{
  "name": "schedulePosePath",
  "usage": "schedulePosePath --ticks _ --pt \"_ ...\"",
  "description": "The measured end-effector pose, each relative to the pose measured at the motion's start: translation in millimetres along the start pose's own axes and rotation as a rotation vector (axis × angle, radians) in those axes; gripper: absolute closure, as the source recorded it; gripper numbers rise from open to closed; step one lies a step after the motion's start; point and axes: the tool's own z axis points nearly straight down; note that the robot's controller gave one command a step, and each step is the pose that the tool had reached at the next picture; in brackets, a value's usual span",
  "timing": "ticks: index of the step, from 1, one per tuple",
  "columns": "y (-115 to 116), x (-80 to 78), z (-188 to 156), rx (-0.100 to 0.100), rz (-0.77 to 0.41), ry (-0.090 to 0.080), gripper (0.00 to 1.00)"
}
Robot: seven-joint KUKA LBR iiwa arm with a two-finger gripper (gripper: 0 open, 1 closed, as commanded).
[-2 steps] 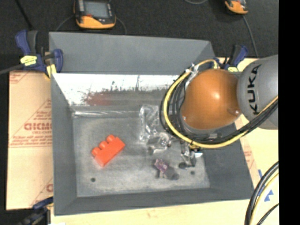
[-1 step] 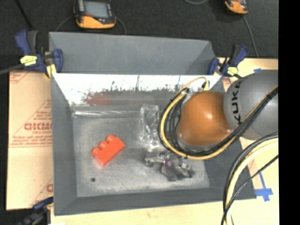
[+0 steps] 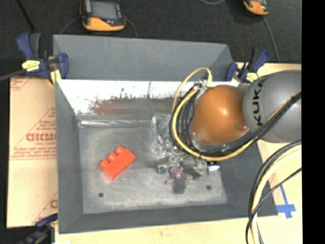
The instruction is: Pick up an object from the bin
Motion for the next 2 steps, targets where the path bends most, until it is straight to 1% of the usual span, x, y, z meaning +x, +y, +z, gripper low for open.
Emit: schedulePosePath --ticks 1,2 --pt "0.5 -0.4 0.0 -0.002 0.004 -0.001 1.00" --pt "0.6 -0.6 -0.1 -0.003 0.006 -0.001 1.00"
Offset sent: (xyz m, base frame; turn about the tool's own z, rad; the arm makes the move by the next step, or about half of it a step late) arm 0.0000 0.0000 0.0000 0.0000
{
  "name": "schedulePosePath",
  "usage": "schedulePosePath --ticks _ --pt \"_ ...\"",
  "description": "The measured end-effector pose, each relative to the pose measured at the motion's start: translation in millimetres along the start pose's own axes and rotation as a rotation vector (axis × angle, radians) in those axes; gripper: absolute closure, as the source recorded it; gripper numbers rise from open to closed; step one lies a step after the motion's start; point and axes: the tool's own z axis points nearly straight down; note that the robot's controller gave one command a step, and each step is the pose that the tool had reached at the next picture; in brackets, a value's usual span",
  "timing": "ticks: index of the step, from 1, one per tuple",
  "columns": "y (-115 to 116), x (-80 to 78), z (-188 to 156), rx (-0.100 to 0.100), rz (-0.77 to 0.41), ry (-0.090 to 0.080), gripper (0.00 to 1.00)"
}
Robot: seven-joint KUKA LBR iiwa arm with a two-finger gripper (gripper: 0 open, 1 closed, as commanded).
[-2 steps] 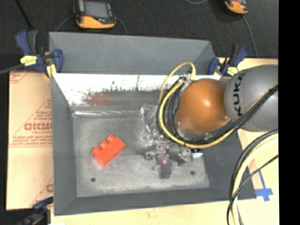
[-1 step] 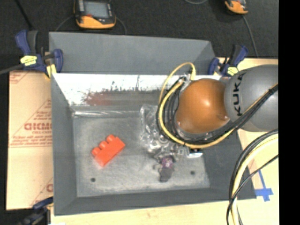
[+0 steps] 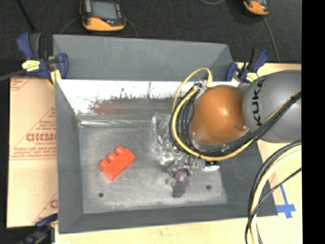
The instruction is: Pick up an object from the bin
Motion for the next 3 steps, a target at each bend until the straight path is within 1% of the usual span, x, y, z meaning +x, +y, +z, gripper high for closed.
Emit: schedulePosePath --ticks 2,3 --pt "0 0.2 0 -0.001 0.003 0.001 1.00" --pt "-2 -20.5 0 0.005 0.092 -0.003 1.00"
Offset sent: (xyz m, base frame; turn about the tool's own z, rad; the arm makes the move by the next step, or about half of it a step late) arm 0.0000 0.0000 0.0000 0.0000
